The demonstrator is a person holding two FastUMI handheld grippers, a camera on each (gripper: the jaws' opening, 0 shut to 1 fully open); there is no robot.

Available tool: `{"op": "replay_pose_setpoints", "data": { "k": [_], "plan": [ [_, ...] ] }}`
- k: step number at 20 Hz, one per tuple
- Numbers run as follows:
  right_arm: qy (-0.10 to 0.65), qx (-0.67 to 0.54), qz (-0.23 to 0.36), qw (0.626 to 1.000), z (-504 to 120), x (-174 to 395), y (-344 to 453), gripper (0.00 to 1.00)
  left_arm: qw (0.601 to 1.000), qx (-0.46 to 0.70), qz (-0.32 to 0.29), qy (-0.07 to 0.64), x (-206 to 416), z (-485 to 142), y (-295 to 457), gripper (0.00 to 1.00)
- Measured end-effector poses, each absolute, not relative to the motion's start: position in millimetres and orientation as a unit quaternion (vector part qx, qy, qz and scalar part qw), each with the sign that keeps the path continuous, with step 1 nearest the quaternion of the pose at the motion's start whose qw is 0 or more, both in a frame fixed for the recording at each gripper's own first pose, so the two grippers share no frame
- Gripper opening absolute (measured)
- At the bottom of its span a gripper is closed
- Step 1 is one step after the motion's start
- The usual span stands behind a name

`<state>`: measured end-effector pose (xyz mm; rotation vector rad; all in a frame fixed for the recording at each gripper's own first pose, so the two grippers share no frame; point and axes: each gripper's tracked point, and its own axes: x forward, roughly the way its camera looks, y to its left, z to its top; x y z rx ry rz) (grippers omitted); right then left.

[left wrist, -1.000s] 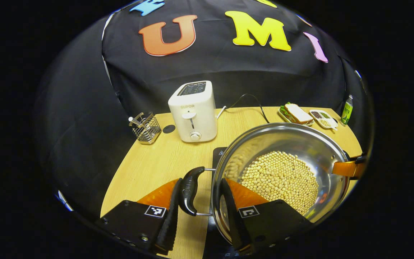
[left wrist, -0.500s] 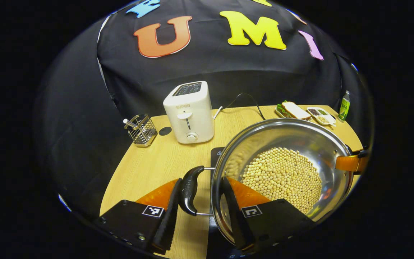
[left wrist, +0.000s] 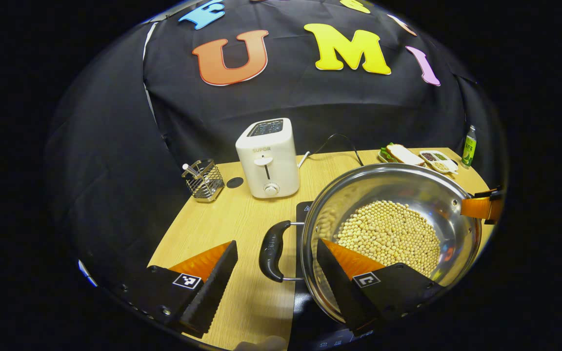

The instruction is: First push the handle of the pot to place it horizontally, then grasp the pot with both hands and set it on the induction cooktop.

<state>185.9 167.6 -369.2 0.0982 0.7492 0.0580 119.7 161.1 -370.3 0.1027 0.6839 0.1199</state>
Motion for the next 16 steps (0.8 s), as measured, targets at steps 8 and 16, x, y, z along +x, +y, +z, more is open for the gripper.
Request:
{"op": "replay_pose_setpoints", "data": {
  "k": [8,16],
  "plan": [
    [0.331,0.017,0.039,0.943,-338.9,184.6,162.1,0.82,0.945,0.067,0.071,0.311,114.1,-345.5,163.1,0.97],
    [0.257,0.008,0.053,0.965,-260.1,153.9,133.5,0.82,0.970,0.078,0.077,0.219,92.2,-238.2,134.6,0.96]
  ]
}}
